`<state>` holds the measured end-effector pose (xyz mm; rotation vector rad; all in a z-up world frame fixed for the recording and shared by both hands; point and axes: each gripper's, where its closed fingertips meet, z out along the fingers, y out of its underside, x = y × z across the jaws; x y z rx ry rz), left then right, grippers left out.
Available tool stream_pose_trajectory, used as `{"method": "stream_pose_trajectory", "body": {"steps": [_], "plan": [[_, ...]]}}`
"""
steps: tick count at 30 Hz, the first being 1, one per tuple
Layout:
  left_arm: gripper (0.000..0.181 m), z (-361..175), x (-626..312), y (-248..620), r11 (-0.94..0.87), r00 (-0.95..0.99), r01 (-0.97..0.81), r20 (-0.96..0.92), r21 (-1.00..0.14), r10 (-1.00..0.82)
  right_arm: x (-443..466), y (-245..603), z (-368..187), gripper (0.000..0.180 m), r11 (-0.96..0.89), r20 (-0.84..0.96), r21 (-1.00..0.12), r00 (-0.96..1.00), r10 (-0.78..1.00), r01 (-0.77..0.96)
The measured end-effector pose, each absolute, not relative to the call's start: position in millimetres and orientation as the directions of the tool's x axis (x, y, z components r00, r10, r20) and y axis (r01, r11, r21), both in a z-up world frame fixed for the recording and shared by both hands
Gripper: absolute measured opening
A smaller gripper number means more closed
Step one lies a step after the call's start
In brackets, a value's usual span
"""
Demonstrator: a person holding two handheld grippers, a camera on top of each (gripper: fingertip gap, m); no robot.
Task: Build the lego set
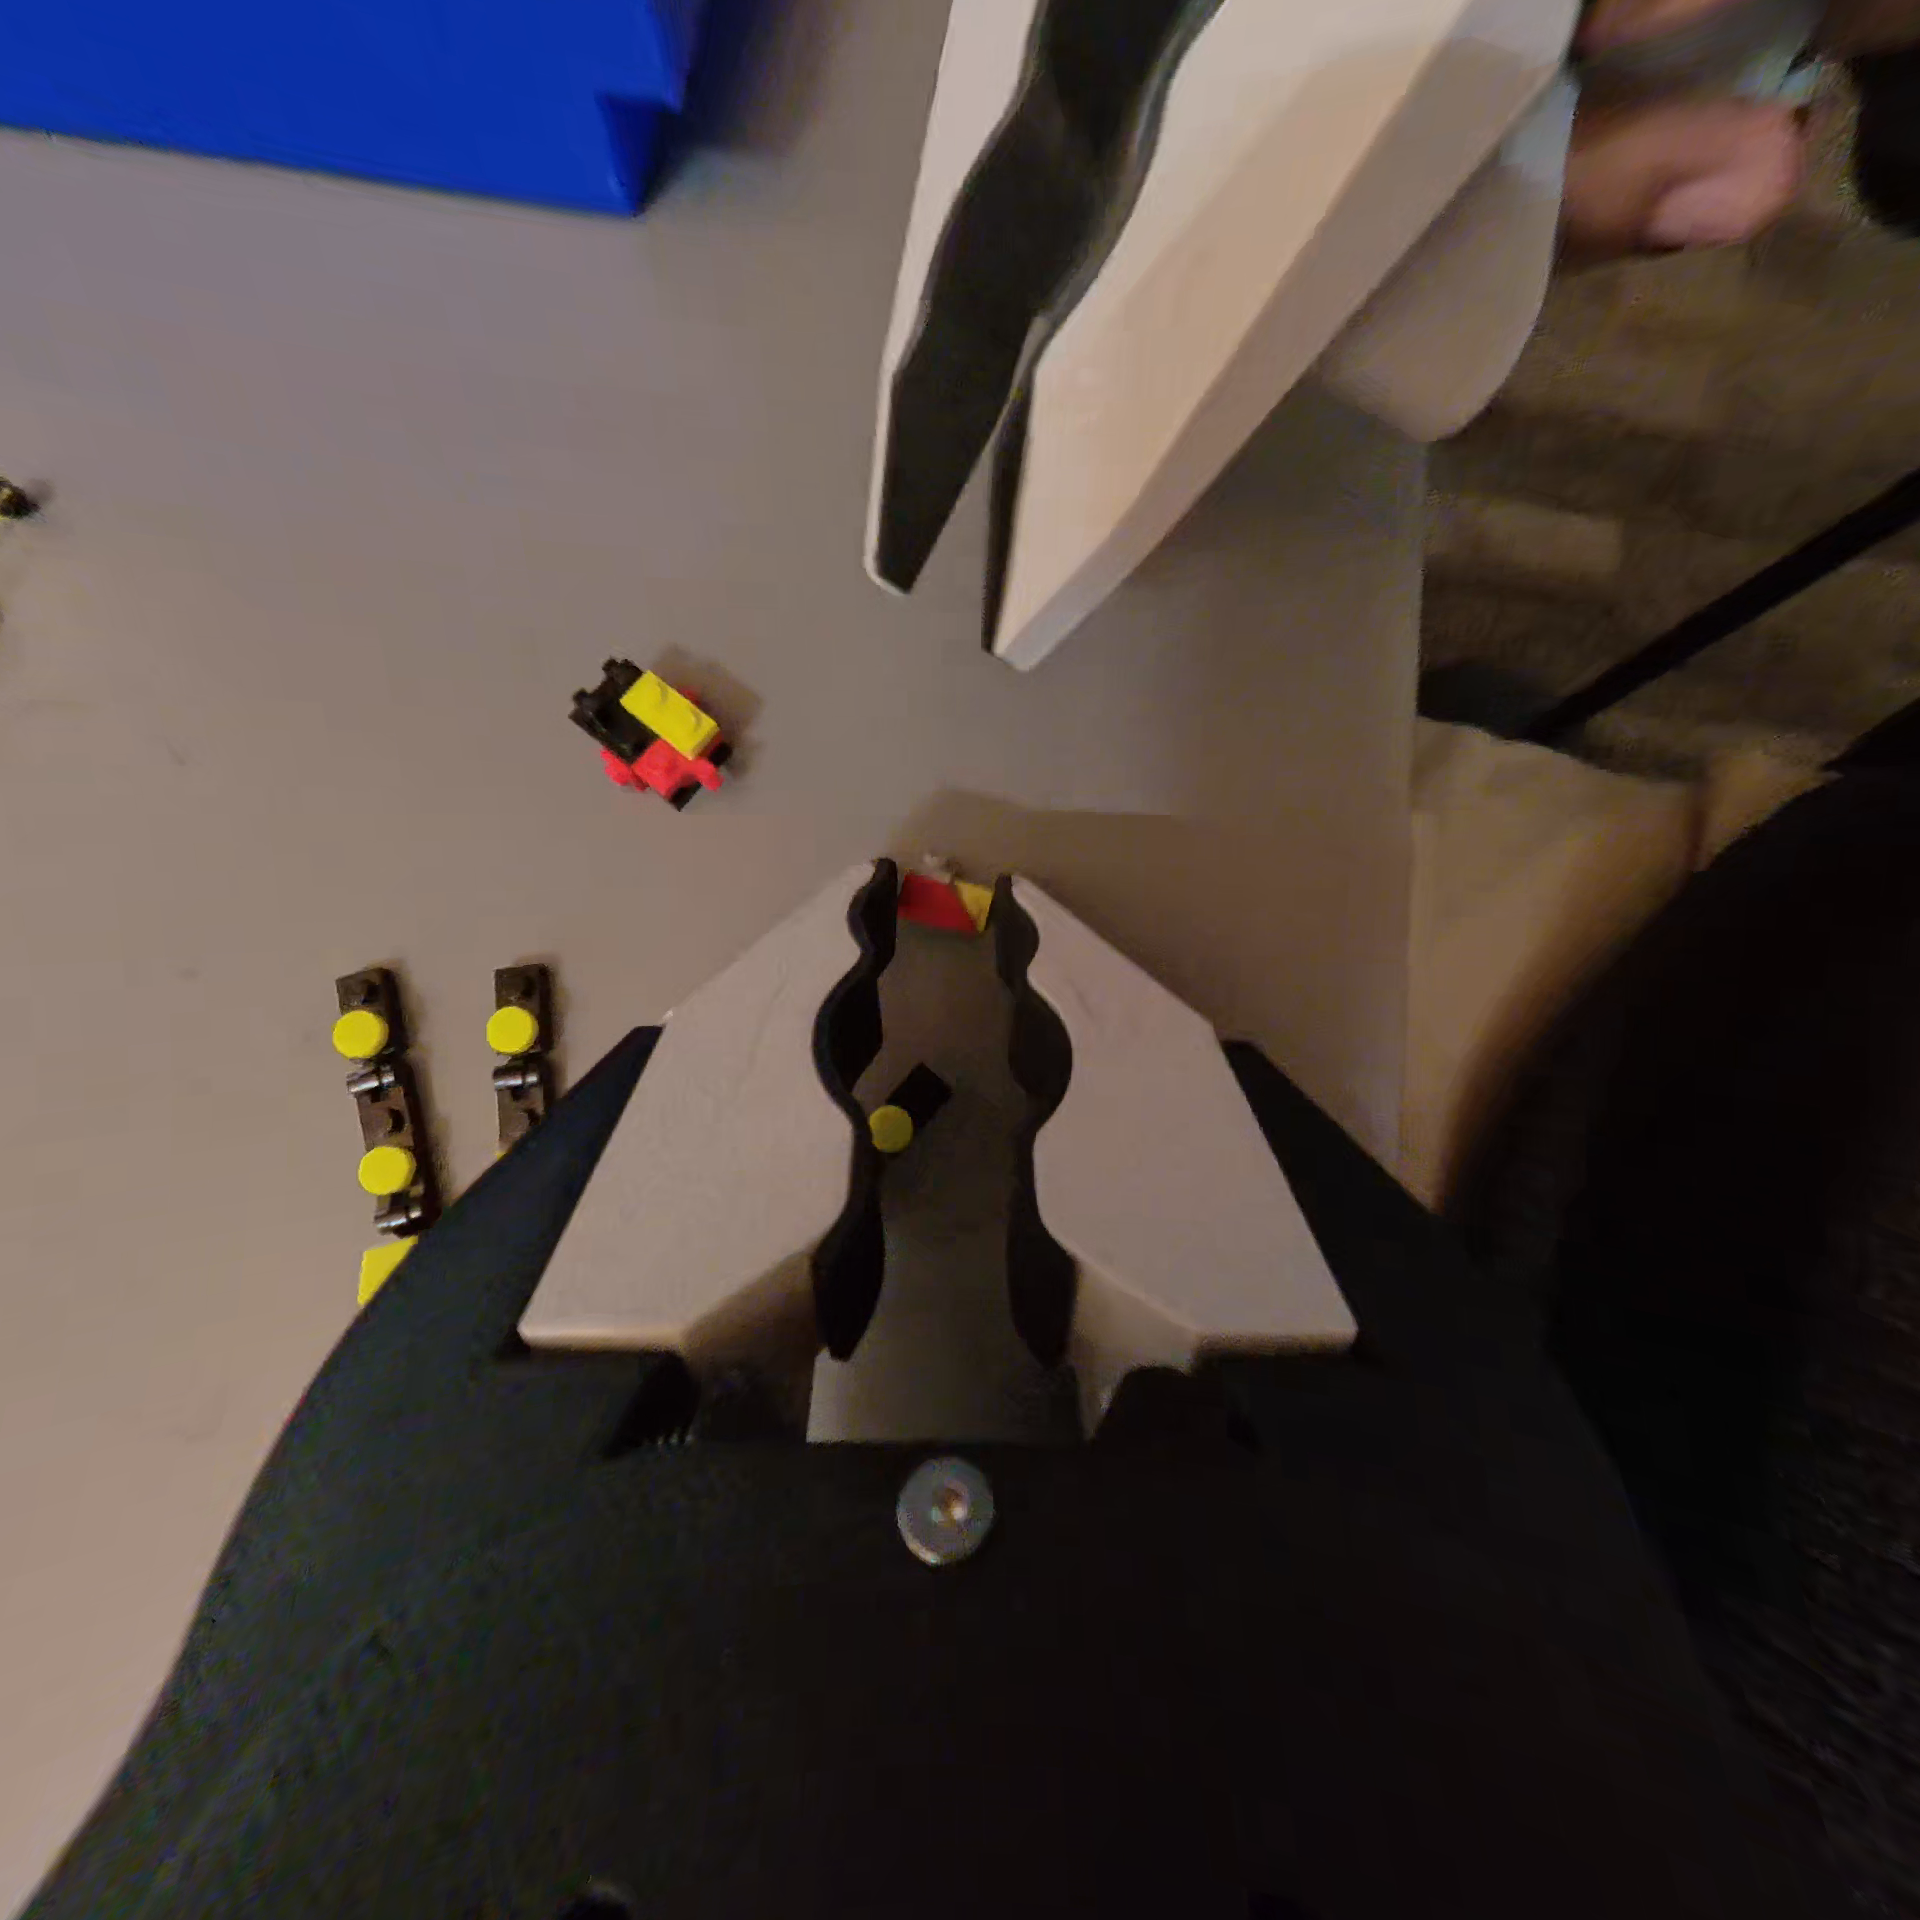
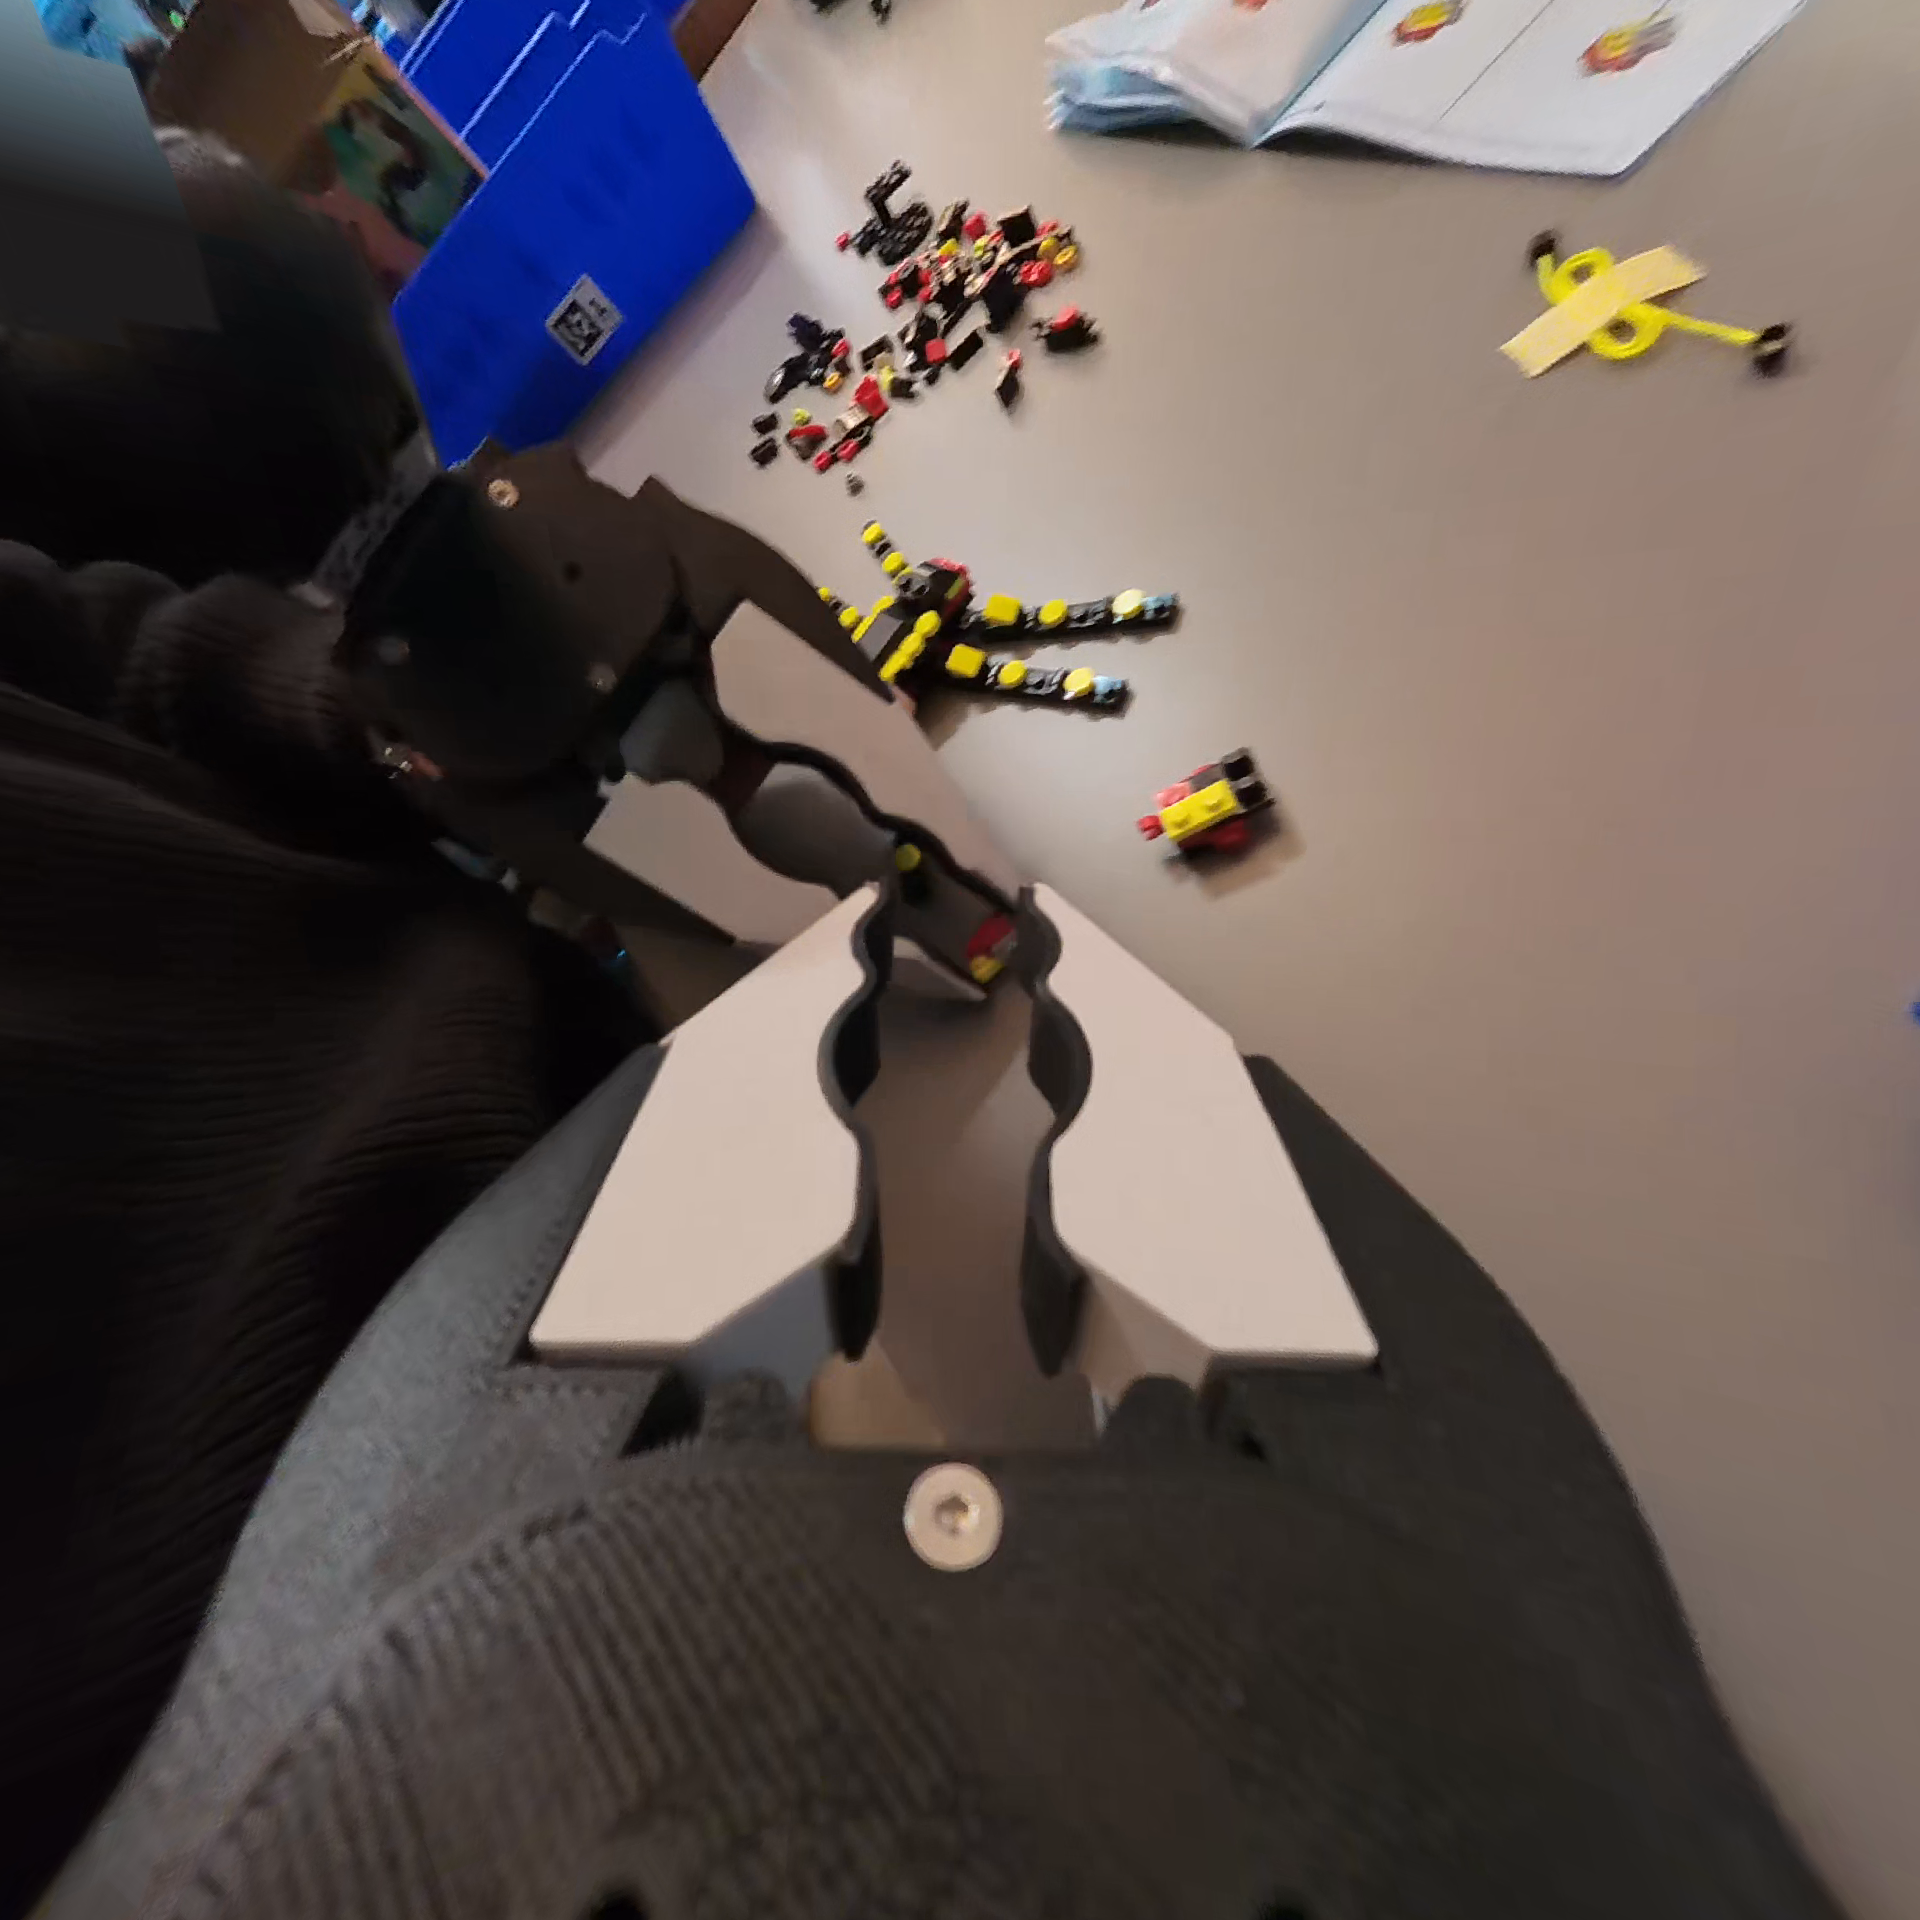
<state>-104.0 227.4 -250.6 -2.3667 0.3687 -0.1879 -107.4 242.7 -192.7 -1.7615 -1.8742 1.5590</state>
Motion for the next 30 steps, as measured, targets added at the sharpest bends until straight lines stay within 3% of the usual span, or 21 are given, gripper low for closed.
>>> {"method": "stream_pose_trajectory", "body": {"steps": [1,7,10,14,21,30], "plan": [[0.016,-249,-103,229,-0.697,0.950,-0.200,0.038,-0.688,-0.310,-109,246,-193,0.022,-0.229,-0.525,-0.722,-0.301,0.796,0.653],[0.041,-227,-104,227,-0.675,0.941,-0.085,0.165,-0.733,-0.297,-119,262,-184,0.029,-0.220,-0.448,-0.788,-0.291,0.845,0.575],[0.043,-206,-114,231,-0.640,0.921,0.005,0.253,-0.768,-0.296,-124,270,-189,0.023,-0.071,-0.264,-0.841,-0.292,0.919,0.536],[0.043,-197,-146,243,-0.630,0.931,0.014,0.241,-0.776,-0.275,-132,267,-205,0.020,0.108,-0.093,-0.811,-0.309,0.946,0.575],[0.042,-202,-164,238,-0.583,0.921,0.123,0.312,-0.803,-0.235,-146,266,-231,0.020,0.190,0.001,-0.721,-0.273,0.962,0.666],[0.042,-209,-167,236,-0.575,0.919,0.124,0.312,-0.809,-0.241,-158,270,-236,0.007,0.128,-0.060,-0.715,-0.243,0.968,0.688]]}}
